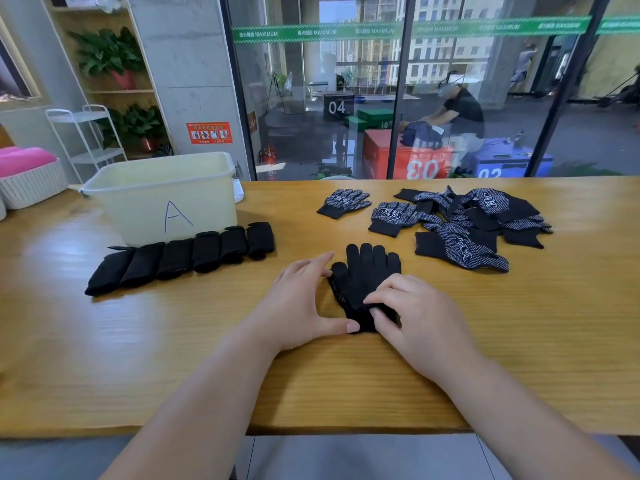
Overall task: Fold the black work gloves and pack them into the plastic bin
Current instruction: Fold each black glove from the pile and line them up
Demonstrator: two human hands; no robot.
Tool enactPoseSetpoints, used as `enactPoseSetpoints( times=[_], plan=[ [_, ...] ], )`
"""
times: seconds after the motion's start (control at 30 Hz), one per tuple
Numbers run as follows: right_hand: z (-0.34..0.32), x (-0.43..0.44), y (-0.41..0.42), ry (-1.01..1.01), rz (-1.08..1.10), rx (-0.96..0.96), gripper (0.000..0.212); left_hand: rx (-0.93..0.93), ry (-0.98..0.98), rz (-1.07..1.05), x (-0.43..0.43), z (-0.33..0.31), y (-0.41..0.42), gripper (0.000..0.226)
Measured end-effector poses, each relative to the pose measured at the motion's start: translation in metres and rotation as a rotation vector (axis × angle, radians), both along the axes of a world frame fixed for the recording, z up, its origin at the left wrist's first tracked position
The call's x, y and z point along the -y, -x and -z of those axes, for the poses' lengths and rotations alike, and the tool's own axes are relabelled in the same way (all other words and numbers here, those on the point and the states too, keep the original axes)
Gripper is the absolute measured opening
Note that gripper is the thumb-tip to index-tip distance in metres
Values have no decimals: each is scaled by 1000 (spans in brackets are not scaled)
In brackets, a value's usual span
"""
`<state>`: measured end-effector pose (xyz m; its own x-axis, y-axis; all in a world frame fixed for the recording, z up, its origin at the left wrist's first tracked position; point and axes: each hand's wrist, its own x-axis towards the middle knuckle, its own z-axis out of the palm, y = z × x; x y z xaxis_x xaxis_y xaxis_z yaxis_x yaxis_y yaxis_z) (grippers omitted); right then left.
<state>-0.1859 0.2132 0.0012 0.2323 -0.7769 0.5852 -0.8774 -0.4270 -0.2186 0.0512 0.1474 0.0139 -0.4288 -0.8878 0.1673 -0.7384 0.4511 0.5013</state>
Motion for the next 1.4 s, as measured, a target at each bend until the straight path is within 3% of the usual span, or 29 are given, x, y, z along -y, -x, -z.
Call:
enactPoseSetpoints(
  times=[0.43,0.53,0.67,0.8,1.17,1.4],
  plan=[
    [-3,-5,-4,-70,15,-21,24,71,56,-7,-2,-3,4,126],
    [-4,-4,-4,-103,24,48,32,99,78,5,-1,-1,3,122],
    [0,4,3,-152,97,77,19,111,79,40,1,3,1,108],
    [1,6,6,-248,125,71,30,131,100,55,3,7,1,94],
    [-7,3,6,-436,231,2,71,207,117,15,3,7,4,114],
    [-13,14,-2,-483,362,-107,77,208,89,13,3,5,6,120]
  ],
)
